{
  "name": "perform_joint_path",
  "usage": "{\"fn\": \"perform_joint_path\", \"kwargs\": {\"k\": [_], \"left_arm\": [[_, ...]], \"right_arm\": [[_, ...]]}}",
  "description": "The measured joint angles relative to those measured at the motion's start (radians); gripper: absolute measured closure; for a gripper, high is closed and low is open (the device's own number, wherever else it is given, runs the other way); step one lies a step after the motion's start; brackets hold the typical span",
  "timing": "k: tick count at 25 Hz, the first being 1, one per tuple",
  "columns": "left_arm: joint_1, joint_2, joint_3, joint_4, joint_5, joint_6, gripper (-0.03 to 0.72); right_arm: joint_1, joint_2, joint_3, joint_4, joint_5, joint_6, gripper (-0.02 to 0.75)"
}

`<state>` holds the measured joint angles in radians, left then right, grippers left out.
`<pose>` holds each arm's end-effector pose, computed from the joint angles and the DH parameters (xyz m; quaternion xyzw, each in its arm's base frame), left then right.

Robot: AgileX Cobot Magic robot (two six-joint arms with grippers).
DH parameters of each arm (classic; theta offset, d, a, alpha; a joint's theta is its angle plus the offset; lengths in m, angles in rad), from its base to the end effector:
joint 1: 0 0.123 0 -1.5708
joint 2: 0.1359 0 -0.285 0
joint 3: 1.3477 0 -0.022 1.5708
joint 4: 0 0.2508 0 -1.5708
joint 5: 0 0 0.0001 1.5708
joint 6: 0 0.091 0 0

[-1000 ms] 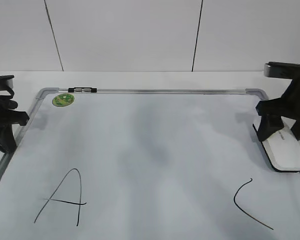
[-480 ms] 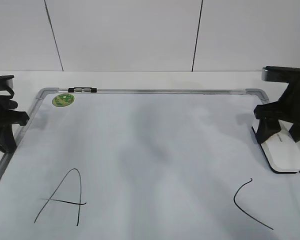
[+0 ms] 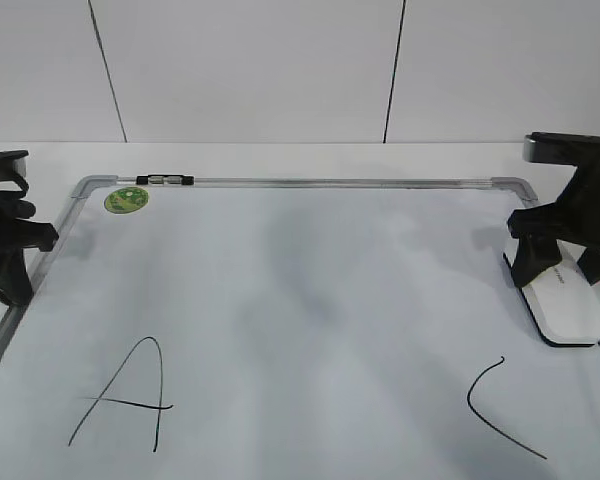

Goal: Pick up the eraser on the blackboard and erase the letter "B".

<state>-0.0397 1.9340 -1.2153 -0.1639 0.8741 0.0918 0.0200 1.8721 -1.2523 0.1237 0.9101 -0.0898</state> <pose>0.3575 -0.0256 0.1529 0.0151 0.9973 -0.0636 0.0341 0.3595 0.0161 0.1830 -0.0200 0.9964 0.0489 0.0656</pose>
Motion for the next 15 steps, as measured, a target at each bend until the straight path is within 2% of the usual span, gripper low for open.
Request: {"fn": "perform_joint_path", "kwargs": {"k": [9, 12, 15], "left_arm": [[0.0, 0.0, 0.0, 0.0, 0.0, 0.0, 0.669], [0.0, 0.0, 0.0, 0.0, 0.0, 0.0, 0.669], [0.0, 0.0, 0.0, 0.0, 0.0, 0.0, 0.669]], "right_arm": [[0.0, 0.0, 0.0, 0.0, 0.0, 0.002, 0.204], [0.0, 0.0, 0.0, 0.0, 0.0, 0.012, 0.172], [0.0, 0.0, 0.0, 0.0, -0.002, 0.013, 0.106]]}}
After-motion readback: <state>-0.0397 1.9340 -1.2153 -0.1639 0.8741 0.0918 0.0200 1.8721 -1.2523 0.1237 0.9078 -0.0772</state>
